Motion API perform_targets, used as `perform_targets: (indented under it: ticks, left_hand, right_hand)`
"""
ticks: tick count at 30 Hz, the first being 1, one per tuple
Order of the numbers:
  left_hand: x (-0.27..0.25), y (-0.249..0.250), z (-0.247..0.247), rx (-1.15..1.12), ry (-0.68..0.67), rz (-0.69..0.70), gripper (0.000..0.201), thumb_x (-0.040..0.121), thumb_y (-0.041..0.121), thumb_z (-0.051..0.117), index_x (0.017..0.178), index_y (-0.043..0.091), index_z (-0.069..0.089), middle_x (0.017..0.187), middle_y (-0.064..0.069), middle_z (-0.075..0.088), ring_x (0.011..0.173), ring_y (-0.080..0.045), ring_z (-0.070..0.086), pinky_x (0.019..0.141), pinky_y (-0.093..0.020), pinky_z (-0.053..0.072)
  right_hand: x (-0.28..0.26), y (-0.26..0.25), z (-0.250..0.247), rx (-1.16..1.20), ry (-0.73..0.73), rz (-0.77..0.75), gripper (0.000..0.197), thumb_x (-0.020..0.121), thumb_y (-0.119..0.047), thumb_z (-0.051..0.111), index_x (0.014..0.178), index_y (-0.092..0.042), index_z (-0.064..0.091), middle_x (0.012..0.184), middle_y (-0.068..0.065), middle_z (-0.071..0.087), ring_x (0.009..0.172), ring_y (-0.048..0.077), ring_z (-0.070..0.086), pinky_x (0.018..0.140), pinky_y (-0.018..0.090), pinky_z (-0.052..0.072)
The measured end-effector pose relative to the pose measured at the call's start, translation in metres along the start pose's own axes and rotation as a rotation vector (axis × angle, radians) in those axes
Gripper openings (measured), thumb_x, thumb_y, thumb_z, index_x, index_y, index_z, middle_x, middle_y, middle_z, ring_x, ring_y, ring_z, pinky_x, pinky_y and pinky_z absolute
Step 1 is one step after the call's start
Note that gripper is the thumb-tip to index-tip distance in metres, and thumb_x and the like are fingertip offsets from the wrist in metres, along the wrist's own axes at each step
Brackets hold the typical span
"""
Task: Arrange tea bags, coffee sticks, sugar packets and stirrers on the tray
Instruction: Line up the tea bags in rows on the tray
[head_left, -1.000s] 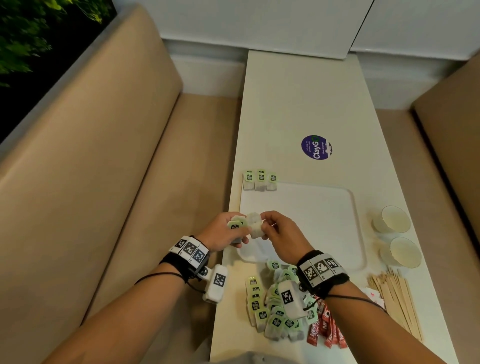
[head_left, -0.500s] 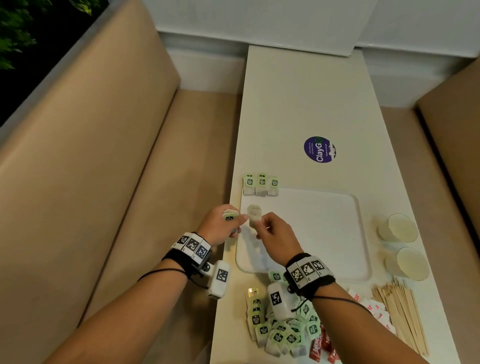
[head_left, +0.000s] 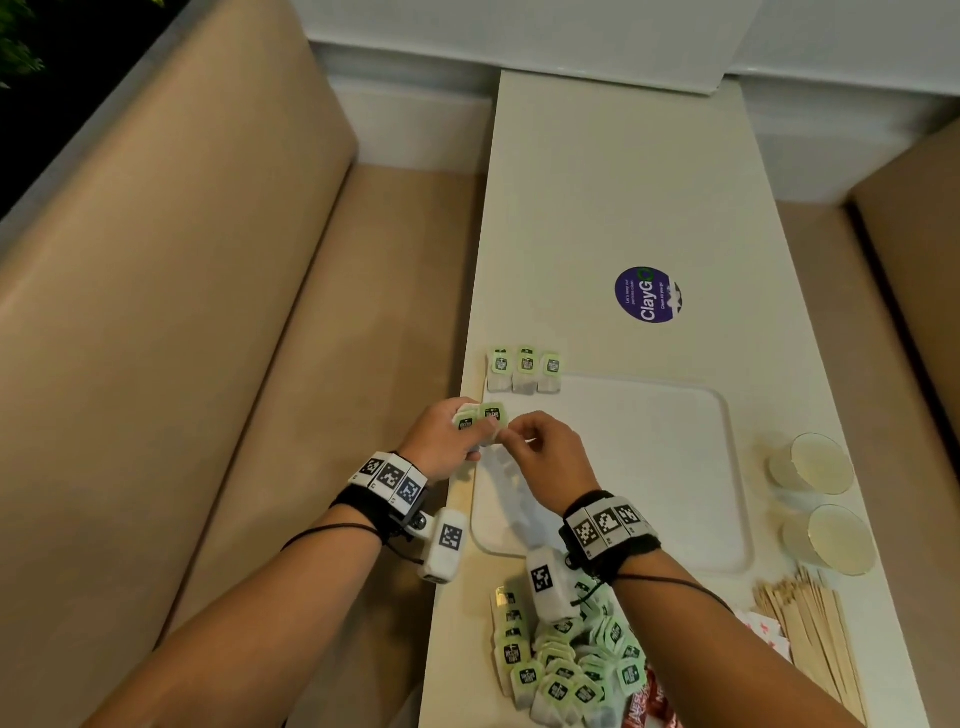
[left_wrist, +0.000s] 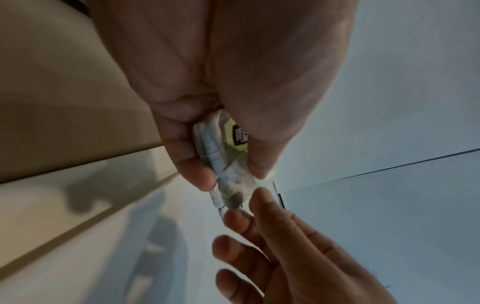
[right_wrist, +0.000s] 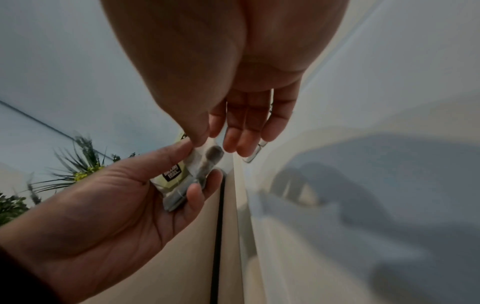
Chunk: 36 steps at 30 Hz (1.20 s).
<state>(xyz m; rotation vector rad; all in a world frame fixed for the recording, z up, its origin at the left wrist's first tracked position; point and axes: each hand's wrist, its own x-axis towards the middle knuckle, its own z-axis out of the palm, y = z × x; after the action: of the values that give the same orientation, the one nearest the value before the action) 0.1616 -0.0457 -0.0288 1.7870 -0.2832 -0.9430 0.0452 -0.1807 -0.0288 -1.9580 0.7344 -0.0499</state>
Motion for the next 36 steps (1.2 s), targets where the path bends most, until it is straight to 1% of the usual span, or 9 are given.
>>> perform_targets:
  ticks: [3,6,9,14,17,25,30,33,36]
  left_hand:
    - [0.001,0.001,-0.002,0.018,-0.023,-0.003,0.013,0.095,0.027,0.069,0.090,0.016,0.068,0.067,0.005,0.066,0.060,-0.012,0.060,0.061,-0.027,0.052]
    - [0.003,0.005,0.001,-0.031,-0.047,-0.026,0.009,0.095,0.024,0.069,0.092,0.016,0.069,0.080,-0.003,0.071,0.064,-0.009,0.062,0.064,-0.023,0.054]
    - [0.009,0.004,0.002,-0.113,-0.025,-0.065,0.006,0.094,0.016,0.070,0.099,0.013,0.068,0.091,-0.010,0.071,0.075,-0.013,0.066,0.069,-0.027,0.057]
    - [0.021,0.002,0.000,-0.234,0.008,-0.144,0.035,0.087,-0.016,0.056,0.101,0.015,0.065,0.099,-0.010,0.068,0.089,-0.023,0.066,0.073,-0.032,0.057]
    - [0.024,0.002,0.001,-0.266,-0.005,-0.179,0.044,0.084,-0.023,0.048,0.102,0.014,0.063,0.101,-0.011,0.068,0.092,-0.025,0.065,0.077,-0.032,0.057]
    - [0.031,-0.008,-0.006,-0.298,-0.058,-0.217,0.052,0.085,-0.031,0.043,0.108,0.015,0.052,0.109,-0.013,0.067,0.098,-0.026,0.066,0.086,-0.038,0.058]
    - [0.030,-0.010,-0.010,-0.330,-0.069,-0.212,0.050,0.087,-0.026,0.052,0.114,0.016,0.051,0.111,-0.013,0.067,0.098,-0.025,0.067,0.083,-0.034,0.058]
    - [0.030,-0.011,-0.010,-0.334,-0.073,-0.210,0.054,0.086,-0.024,0.057,0.125,0.012,0.050,0.117,-0.013,0.068,0.105,-0.026,0.068,0.084,-0.032,0.060]
    - [0.030,-0.012,-0.010,-0.345,-0.072,-0.200,0.054,0.087,-0.022,0.060,0.129,0.011,0.050,0.119,-0.013,0.069,0.107,-0.025,0.068,0.086,-0.033,0.060]
  right_hand:
    - [0.002,0.005,0.002,-0.031,-0.069,0.008,0.015,0.094,-0.035,0.069,0.095,-0.021,0.072,0.079,-0.005,0.070,0.066,0.004,0.063,0.064,0.018,0.050]
    - [0.006,0.008,0.004,-0.036,-0.099,0.029,0.017,0.096,-0.032,0.067,0.090,-0.018,0.073,0.077,-0.001,0.071,0.075,0.019,0.068,0.074,0.037,0.057]
    - [0.015,0.008,0.001,-0.032,-0.064,0.054,0.021,0.097,-0.028,0.066,0.085,-0.013,0.073,0.076,0.006,0.071,0.075,0.026,0.069,0.076,0.041,0.058]
    - [0.040,0.006,-0.001,-0.073,0.020,0.115,0.031,0.097,-0.029,0.065,0.072,-0.012,0.069,0.070,0.006,0.070,0.072,0.028,0.067,0.073,0.036,0.056]
    - [0.057,0.007,0.006,-0.098,0.028,0.157,0.034,0.097,-0.029,0.064,0.073,-0.006,0.071,0.072,0.010,0.072,0.074,0.030,0.068,0.075,0.040,0.057]
    - [0.077,0.003,0.018,-0.207,-0.016,0.229,0.034,0.098,-0.027,0.061,0.064,-0.019,0.061,0.057,-0.006,0.052,0.066,0.021,0.054,0.065,0.027,0.038]
    - [0.083,0.002,0.018,-0.264,0.000,0.225,0.035,0.097,-0.032,0.060,0.065,-0.020,0.065,0.066,0.003,0.064,0.070,0.026,0.061,0.064,0.029,0.044]
    - [0.084,0.002,0.019,-0.285,0.012,0.246,0.040,0.096,-0.036,0.060,0.059,-0.021,0.060,0.061,-0.001,0.060,0.067,0.025,0.060,0.062,0.027,0.041]
    - [0.084,0.001,0.020,-0.295,0.013,0.249,0.036,0.096,-0.039,0.061,0.064,-0.022,0.065,0.061,-0.004,0.059,0.068,0.024,0.060,0.062,0.027,0.042]
